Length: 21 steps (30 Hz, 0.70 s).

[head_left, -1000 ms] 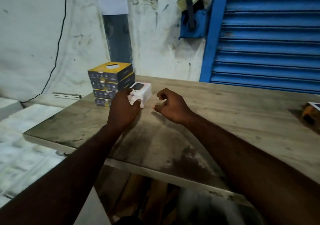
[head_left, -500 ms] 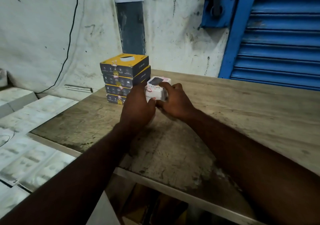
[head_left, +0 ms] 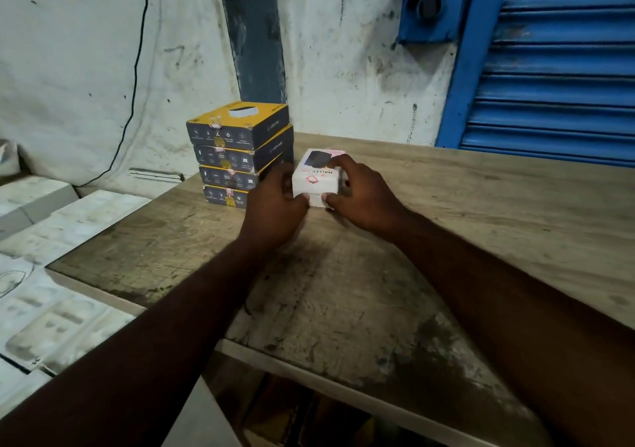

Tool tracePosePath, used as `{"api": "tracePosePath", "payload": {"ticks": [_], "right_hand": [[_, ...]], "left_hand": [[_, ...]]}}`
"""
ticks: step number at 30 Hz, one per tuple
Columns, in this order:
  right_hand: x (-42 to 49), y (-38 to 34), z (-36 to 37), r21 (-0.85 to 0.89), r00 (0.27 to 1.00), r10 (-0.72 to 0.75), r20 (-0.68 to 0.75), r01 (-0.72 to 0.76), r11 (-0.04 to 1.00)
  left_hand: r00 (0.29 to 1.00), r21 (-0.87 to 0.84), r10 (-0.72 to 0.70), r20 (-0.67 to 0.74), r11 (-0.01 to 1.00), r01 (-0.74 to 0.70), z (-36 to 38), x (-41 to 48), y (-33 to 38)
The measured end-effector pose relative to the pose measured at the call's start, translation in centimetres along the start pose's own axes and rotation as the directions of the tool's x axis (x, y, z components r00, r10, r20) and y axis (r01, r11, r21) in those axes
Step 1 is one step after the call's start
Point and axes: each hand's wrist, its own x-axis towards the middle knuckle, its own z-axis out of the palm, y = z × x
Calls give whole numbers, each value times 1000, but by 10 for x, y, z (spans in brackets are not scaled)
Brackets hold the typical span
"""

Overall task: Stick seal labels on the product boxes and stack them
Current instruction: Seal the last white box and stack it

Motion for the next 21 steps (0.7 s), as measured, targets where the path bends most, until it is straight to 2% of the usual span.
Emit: {"api": "tracePosePath", "payload": {"ticks": [3,6,8,12,17,21], "right_hand": [[-18,6,-15,-54,1000,-18,6,18,998],[-41,13,-36,-96,998,-48,29,51,994],[-56,20,-46,-119,998,-58,35,61,991],[-82,36,-68,-166,998,-58,-3,57,984],[-114,59,-102,-175,988,-105,-112,84,981],[-132,77,-121,-125,975,-104,-197,81,989]], "left_hand": [[993,-124,-88,75,988,96,4,0,0],[956,-353,-209,206,896,272,11,-1,8],[940,-388,-201,277,871,301,20,-3,19],[924,-457,-197,328,823,338,44,-11,45],[876,-549,-148,458,728,410,73,-21,80],[863,-562,-110,493,717,413,96,-22,100]]}}
